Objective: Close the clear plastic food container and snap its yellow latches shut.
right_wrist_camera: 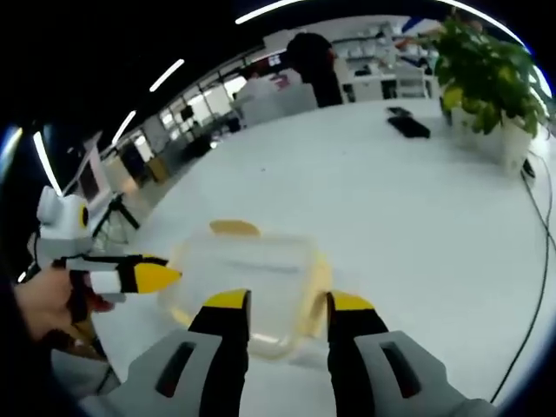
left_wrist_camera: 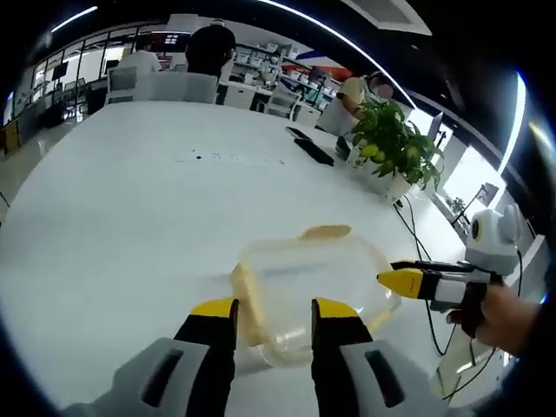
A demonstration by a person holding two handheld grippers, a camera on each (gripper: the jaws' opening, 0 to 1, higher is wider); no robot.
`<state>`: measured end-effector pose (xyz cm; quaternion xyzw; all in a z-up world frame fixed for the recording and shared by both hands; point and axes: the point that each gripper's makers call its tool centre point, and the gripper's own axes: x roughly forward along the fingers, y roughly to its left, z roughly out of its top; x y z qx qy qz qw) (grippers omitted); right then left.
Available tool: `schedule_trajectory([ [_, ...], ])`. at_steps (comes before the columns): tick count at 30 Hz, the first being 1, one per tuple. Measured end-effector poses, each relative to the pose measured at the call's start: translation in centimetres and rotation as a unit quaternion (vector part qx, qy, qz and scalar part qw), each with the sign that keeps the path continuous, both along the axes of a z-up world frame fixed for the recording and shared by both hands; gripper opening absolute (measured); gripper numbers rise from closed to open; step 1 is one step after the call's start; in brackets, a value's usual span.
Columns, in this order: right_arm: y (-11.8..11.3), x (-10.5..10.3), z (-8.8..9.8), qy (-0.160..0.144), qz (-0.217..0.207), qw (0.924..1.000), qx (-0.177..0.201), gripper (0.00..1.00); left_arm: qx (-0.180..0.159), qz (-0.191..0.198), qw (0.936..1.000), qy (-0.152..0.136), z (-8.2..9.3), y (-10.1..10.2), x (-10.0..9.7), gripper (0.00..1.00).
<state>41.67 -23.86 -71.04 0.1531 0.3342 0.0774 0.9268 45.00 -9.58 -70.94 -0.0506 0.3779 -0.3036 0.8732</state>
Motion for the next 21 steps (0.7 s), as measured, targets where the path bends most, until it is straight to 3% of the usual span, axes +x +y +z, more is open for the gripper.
schedule_trajectory([
  [21, 0.63, -0.5, 0.35, 0.03, -0.038, 0.9988, -0.01, 0.32, 0.01, 0.037, 0.9992, 0.015, 0.02, -0.06, 0.09, 0.24],
])
